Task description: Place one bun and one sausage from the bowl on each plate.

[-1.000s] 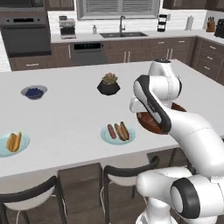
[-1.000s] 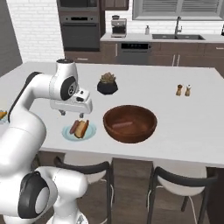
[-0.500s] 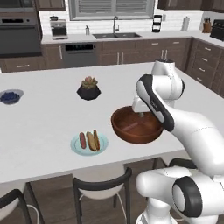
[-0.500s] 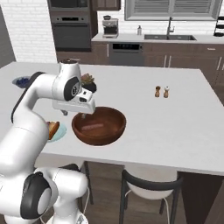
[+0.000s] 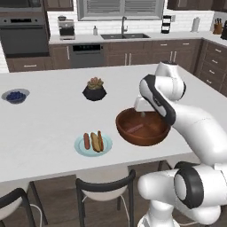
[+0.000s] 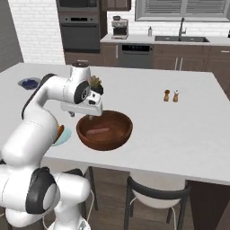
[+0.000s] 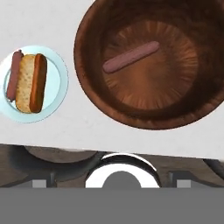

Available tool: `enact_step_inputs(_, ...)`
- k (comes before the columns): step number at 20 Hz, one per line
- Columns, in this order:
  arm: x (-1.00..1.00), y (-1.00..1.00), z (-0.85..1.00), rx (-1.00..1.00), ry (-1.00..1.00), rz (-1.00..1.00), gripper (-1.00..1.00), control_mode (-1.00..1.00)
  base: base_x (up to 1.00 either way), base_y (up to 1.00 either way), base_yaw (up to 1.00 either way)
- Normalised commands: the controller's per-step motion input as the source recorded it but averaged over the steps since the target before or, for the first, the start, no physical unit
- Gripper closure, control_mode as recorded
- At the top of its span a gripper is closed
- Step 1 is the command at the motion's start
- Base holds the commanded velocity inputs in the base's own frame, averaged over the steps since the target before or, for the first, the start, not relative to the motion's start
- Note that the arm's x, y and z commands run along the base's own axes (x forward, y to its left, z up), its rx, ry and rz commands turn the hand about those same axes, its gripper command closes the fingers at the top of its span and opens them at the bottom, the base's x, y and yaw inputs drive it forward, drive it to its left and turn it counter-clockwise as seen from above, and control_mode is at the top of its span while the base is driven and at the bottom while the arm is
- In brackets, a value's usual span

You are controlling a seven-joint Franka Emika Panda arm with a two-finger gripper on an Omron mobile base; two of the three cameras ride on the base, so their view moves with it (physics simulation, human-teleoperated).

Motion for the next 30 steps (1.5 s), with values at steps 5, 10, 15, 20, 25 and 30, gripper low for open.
enact_step_inputs(5, 0.73, -0.20, -0.41, 0.14, 0.03, -0.48, -1.00, -1.00, 0.00, 0.00, 0.00)
enact_step_inputs(10, 0.38, -0.12, -0.68, 0.19, 0.00, -0.61, -1.00, -1.00, 0.00, 0.00, 0.00)
enact_step_inputs(15, 0.37, 0.00, -0.75, 0.13, 0.01, -0.63, -1.00, -1.00, 0.00, 0.00, 0.00)
enact_step_inputs(20, 0.87, 0.00, -0.53, 0.07, 0.09, -0.37, -1.00, -1.00, 0.00, 0.00, 0.00)
enact_step_inputs(25, 1.00, -0.01, -0.20, 0.11, 0.27, -0.01, -1.00, -1.00, 0.00, 0.00, 0.00)
enact_step_inputs(30, 0.61, -0.25, -0.21, 0.10, 0.15, 0.01, -1.00, -1.00, 0.00, 0.00, 0.00)
